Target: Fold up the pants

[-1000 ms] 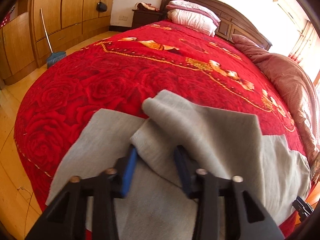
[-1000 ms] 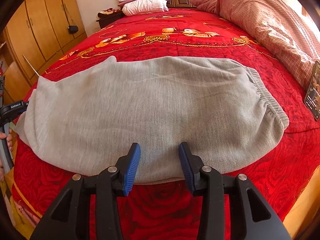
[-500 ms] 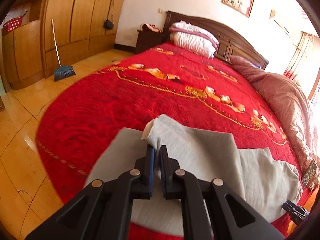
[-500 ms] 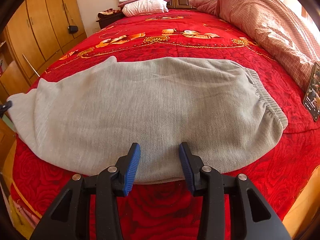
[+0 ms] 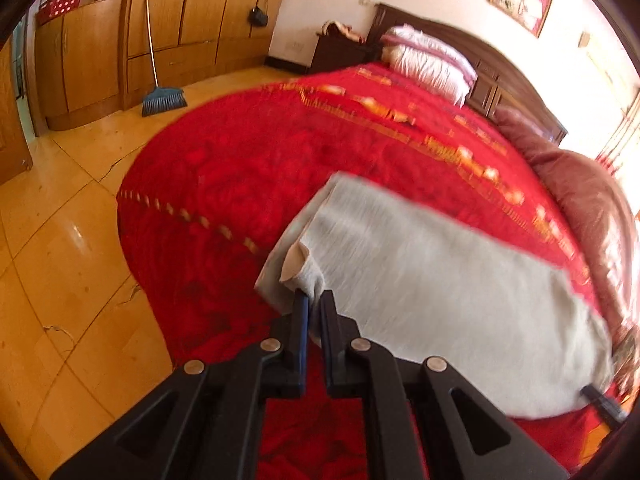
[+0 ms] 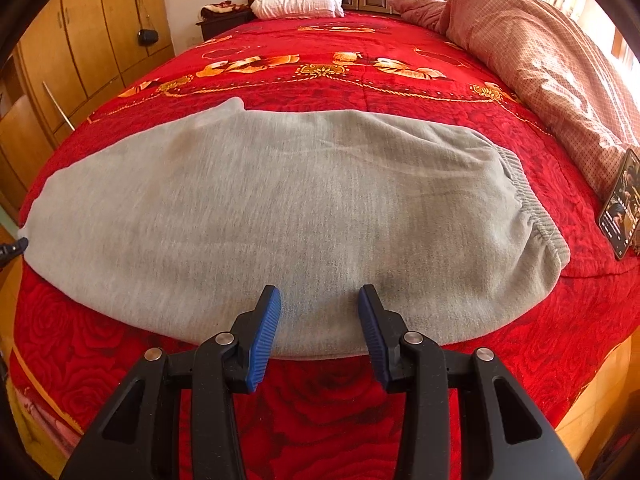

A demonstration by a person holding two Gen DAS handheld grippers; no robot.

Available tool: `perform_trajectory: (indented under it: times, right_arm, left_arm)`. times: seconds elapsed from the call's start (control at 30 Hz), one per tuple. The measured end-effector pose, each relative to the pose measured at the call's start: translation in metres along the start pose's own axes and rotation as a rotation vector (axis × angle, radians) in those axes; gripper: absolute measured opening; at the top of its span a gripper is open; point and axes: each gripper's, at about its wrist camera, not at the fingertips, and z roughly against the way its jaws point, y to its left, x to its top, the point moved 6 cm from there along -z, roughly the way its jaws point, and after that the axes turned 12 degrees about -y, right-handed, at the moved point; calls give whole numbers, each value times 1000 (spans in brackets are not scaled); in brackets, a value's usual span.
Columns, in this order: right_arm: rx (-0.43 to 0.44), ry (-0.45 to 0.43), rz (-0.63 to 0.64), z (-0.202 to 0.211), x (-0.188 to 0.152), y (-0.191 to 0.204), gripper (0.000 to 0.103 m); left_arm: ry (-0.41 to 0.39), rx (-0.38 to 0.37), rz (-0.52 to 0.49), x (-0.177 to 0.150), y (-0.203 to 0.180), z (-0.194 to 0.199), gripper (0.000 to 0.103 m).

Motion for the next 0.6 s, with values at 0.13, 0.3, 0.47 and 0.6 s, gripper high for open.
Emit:
perform_trajectory:
  times: [0.13, 0.3, 0.47, 0.6]
  right_arm:
    - [7, 14, 12, -1, 3, 2, 42]
    - [98, 17, -8, -1, 22, 13, 42]
    - [170, -12, 3, -8, 55, 31, 42]
    - [221, -13, -2, -27, 84, 44, 42]
  left_arm:
    - [48, 46, -29, -14, 7, -13, 9]
    - [41, 33, 42, -10, 20, -11, 11]
    - [17, 47, 80, 1, 32, 1, 16]
    - [12, 9, 71, 14, 27, 6, 39]
